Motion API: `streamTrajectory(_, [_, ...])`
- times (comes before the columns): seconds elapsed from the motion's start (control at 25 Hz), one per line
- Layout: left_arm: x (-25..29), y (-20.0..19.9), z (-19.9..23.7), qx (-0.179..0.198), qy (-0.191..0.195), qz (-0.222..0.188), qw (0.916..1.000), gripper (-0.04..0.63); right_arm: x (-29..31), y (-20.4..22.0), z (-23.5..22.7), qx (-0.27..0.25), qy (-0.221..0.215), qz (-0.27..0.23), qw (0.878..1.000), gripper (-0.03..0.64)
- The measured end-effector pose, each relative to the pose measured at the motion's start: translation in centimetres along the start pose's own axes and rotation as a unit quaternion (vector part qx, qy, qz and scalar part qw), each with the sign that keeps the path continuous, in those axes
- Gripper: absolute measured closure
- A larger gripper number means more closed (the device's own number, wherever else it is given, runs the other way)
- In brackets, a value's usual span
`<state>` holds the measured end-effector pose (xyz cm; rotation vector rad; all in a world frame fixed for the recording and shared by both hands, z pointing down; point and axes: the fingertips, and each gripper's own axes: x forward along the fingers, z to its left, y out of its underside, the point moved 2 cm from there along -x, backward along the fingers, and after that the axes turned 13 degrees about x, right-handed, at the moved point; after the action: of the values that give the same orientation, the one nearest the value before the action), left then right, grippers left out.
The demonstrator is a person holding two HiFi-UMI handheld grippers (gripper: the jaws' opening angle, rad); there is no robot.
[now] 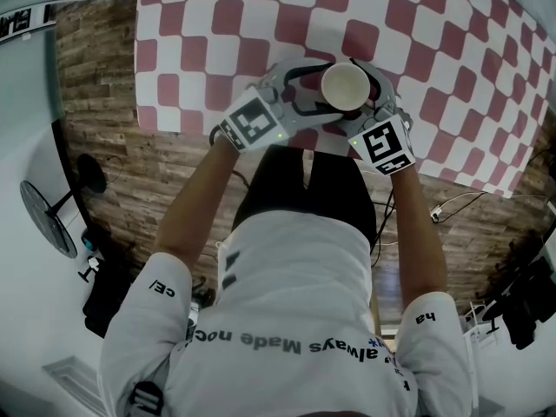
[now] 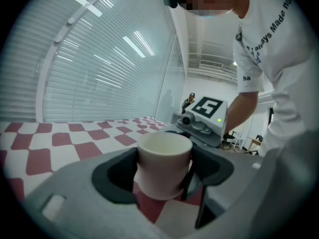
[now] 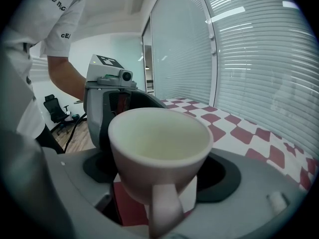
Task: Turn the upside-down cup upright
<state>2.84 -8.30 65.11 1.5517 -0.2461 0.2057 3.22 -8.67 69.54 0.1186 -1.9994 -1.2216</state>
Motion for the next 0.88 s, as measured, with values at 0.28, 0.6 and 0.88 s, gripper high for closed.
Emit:
streamTrajectory(0.28, [0.0,0.9,0.1,-0.004,-0.004,0.002,1.0,0.249,0.8,0.7,-0.1,0.001,0.001,0.004,1.0,0.164])
streamTrajectory(0.6, [0.1,2.0,-0.2,-0.017,-0.005,0.007,0.9998,0.249,1.1,1.3,-0.2,-0.011,0.0,0.01,1.0,0.164])
streamTrajectory(0.88, [0.6,2.5,-1.0,-0.011,0.001,0.023,0.9997,0.236,1.1,2.1,-0.1,-0.027,0.012,0.016,0.999,0.167])
